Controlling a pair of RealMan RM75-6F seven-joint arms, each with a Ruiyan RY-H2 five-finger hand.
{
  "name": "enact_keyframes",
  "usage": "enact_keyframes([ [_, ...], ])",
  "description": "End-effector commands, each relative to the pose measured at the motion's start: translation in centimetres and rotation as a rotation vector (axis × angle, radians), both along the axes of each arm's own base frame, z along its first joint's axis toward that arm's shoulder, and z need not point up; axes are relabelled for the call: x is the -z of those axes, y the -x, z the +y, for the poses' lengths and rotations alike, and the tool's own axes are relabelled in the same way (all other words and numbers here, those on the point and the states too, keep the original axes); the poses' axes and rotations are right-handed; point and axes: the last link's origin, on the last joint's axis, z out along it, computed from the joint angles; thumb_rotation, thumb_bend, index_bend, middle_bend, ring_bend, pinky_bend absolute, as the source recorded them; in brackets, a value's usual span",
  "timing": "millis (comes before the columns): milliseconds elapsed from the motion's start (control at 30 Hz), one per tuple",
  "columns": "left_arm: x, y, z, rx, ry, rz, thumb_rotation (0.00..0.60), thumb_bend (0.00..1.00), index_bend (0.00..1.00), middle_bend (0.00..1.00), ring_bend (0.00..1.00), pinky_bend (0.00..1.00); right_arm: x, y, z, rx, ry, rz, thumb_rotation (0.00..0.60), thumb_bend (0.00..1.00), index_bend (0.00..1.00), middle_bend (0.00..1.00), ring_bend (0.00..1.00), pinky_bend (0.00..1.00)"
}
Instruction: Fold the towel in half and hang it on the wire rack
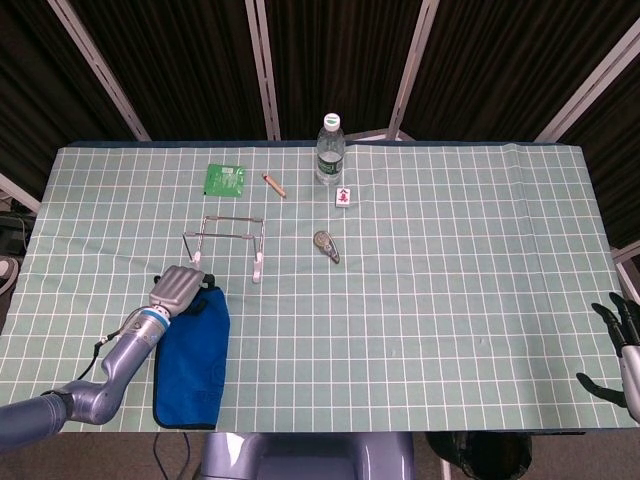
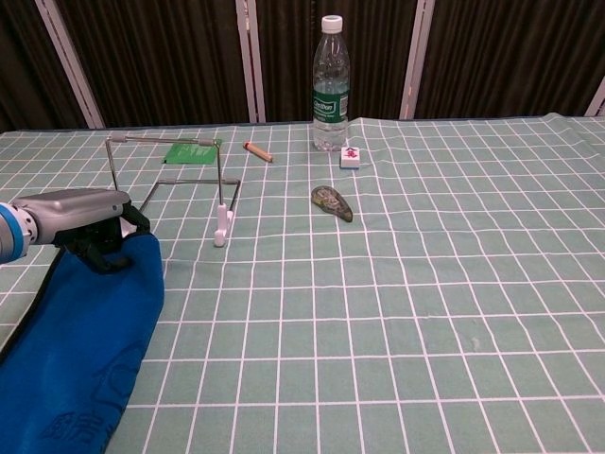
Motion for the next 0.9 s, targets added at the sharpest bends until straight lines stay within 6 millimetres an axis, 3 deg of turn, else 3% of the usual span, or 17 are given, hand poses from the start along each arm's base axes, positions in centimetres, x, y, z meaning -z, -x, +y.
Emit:
enact_keyframes([
  [33,0.0,-0.1,-0.1,0.007,0.003,0.004,0.6,0.67,0.76,0.96,0.95,1.0,0.0,0.0,0.0,-0.001,0.002,0.0,0.6,0.0,0.13,0.0,0.0,0.0],
  [200,-0.7,-0.4,-0.4,0.025,-0.015,-0.003,0.6,0.69,0.88,0.96,0.95,1.0,-0.1,0.0,0.1,-0.002,0.002,-0.002,0.6,0.0,0.13,0.0,0.0,0.0],
  [333,-2.0,-0.9,-0.6,0.05,-0.046,-0.01,0.6,0.7,0.89,0.96,0.95,1.0,-0.1,-0.1,0.1,-0.006,0.002,-0.004,0.6,0.0,0.13,0.0,0.0,0.0],
  [533,-5.0,-3.3,-1.1,0.116,-0.101,-0.054,0.6,0.71,0.89,0.96,0.95,1.0,-0.2,-0.3,0.2,-0.015,0.004,-0.008,0.6,0.0,0.13,0.0,0.0,0.0],
  [900,-10.6,-12.2,-1.4,0.334,-0.187,-0.186,0.6,0.72,0.9,0.97,0.95,1.0,-0.5,-0.5,0.5,-0.027,0.012,-0.02,0.6,0.0,0.13,0.0,0.0,0.0],
])
